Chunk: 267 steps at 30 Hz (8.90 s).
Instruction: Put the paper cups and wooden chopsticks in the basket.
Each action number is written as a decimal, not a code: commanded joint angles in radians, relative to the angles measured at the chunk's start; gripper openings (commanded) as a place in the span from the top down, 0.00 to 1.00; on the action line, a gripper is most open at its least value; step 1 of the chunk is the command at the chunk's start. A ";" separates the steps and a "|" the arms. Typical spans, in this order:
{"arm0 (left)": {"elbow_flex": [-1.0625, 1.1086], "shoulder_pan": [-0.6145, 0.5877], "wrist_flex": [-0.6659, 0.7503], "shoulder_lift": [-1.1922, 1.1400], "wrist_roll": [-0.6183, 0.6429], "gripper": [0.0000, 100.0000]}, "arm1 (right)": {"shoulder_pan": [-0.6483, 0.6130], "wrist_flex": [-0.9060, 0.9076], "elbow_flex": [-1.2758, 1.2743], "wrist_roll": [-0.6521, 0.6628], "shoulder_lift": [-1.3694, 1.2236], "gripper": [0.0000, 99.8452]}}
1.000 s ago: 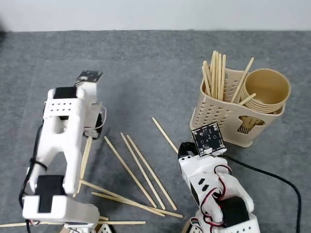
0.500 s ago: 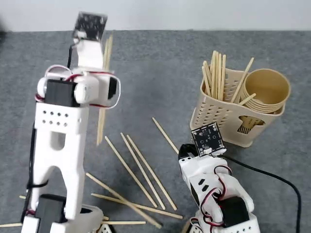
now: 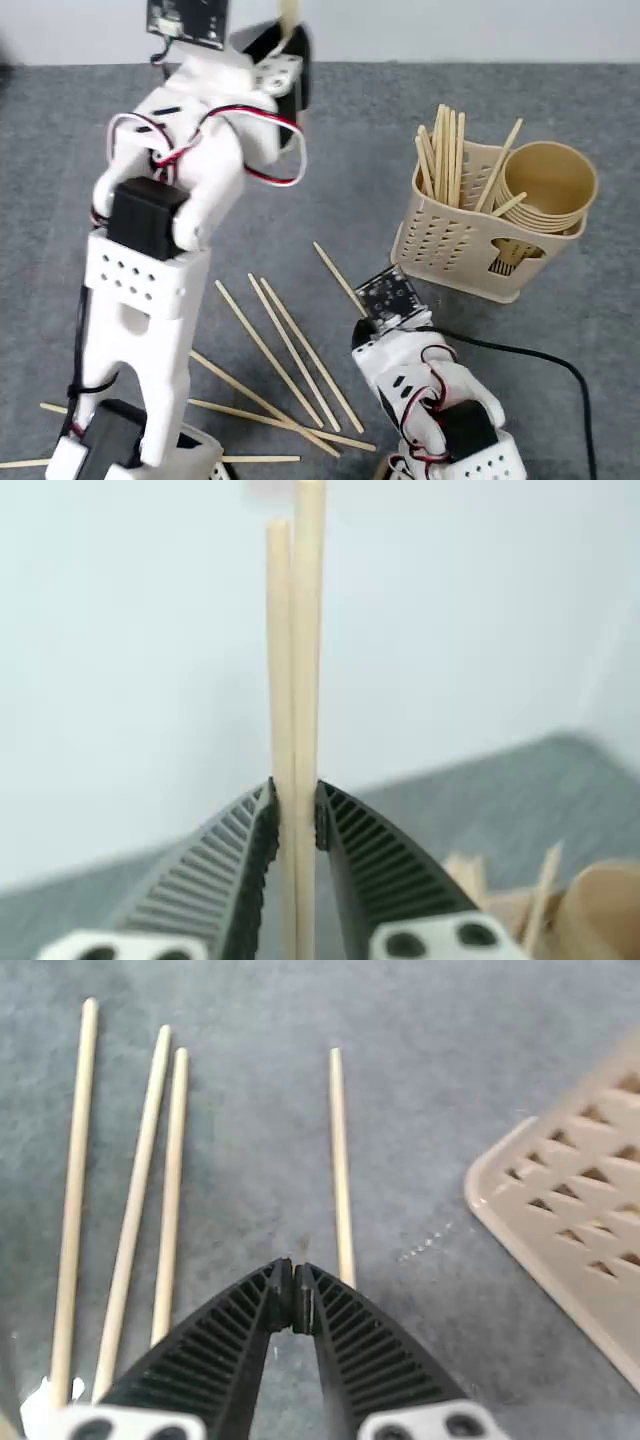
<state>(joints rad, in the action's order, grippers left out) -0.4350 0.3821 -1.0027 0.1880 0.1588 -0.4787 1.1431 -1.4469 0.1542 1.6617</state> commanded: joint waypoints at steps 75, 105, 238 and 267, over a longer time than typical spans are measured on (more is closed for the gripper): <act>0.680 -0.829 -0.460 0.525 -0.098 0.86 | -0.344 -0.085 0.910 -0.141 -1.480 0.80; 0.883 -0.858 -0.408 0.617 -0.132 0.86 | -0.320 -0.093 1.103 -0.155 -1.919 0.99; 0.909 -0.988 -0.404 0.617 -0.181 0.86 | -0.367 -0.120 0.749 0.037 -1.626 0.56; 0.909 -0.990 -0.402 0.617 -0.181 0.86 | -0.220 -0.171 0.950 0.101 -1.788 0.99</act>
<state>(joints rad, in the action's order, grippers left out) 0.4826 -0.6030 -1.4032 0.7741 -0.0130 -0.6951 0.9605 -0.5355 0.2478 -0.1227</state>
